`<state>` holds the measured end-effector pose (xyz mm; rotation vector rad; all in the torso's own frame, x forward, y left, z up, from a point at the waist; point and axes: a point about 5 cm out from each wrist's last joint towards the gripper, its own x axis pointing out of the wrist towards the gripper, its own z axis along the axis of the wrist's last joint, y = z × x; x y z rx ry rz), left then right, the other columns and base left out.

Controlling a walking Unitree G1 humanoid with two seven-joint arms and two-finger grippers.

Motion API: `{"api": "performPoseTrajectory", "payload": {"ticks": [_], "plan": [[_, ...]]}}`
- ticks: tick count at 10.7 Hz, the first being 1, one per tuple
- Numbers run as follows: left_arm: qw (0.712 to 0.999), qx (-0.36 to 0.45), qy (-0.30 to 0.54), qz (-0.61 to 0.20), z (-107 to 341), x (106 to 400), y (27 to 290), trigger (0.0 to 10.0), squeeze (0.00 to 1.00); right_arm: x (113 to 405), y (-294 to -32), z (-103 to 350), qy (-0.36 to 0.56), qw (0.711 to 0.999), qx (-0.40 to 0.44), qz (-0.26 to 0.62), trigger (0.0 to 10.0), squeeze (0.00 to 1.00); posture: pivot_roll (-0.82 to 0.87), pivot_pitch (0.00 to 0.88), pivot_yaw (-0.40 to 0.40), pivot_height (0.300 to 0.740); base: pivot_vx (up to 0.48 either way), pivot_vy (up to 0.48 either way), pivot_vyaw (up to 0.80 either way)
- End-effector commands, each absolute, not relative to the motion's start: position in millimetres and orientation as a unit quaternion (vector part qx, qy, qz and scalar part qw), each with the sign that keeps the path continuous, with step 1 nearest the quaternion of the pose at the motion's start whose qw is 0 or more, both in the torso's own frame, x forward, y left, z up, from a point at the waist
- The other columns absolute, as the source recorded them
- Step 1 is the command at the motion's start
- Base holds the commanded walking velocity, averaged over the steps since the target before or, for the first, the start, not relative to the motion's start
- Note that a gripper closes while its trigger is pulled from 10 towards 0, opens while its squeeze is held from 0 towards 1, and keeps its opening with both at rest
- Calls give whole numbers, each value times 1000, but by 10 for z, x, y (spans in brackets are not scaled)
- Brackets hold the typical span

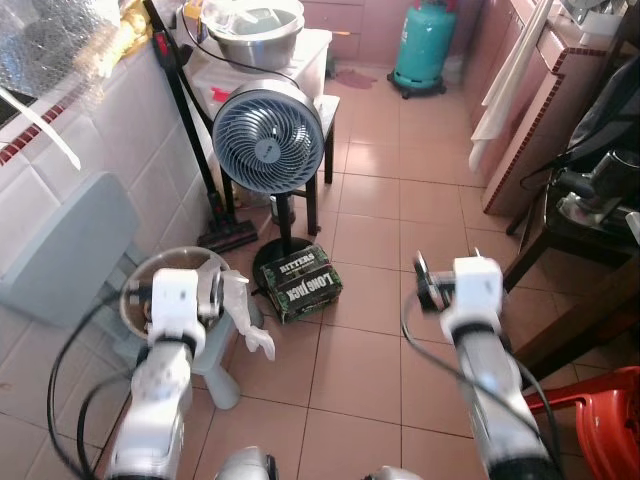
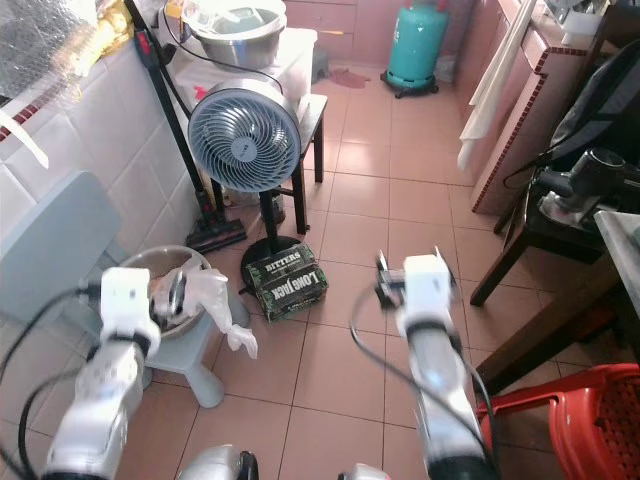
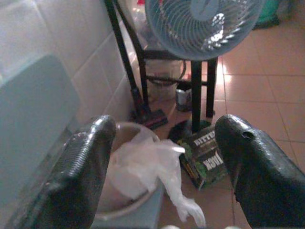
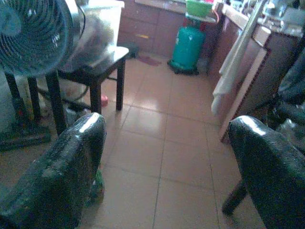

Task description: Setting the table

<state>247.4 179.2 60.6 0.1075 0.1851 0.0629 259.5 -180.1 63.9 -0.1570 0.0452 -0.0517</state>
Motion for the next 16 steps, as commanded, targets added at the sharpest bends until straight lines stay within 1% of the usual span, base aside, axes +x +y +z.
{"api": "performPoseTrajectory", "payload": {"ticks": [1,3,5,10,12,16], "plan": [[995,53,79,30,665,2484,1803,10000,0,2608,-1806,710,5,996,-79,-30,10000,0,10,0,26,740,0,0,0],[995,59,78,24,668,2482,1762,10000,0,2589,-1797,732,4,997,-75,-33,10000,0,6,0,25,740,0,0,0],[996,60,66,20,744,2549,1737,10000,0,2685,-1721,775,-1,997,-76,-17,10000,0,10,26,20,740,0,0,0],[996,50,75,26,727,2476,1692,10000,0,2672,-1698,757,8,997,-77,-12,10000,0,17,72,15,740,0,292,-800],[996,49,73,24,752,2471,1682,10000,0,2647,-1707,739,14,997,-78,-13,10000,0,15,86,15,740,0,330,-556],[996,52,73,22,763,2453,1663,10000,0,2637,-1731,741,18,996,-81,-15,10000,0,11,97,10,740,0,0,-800]]}}
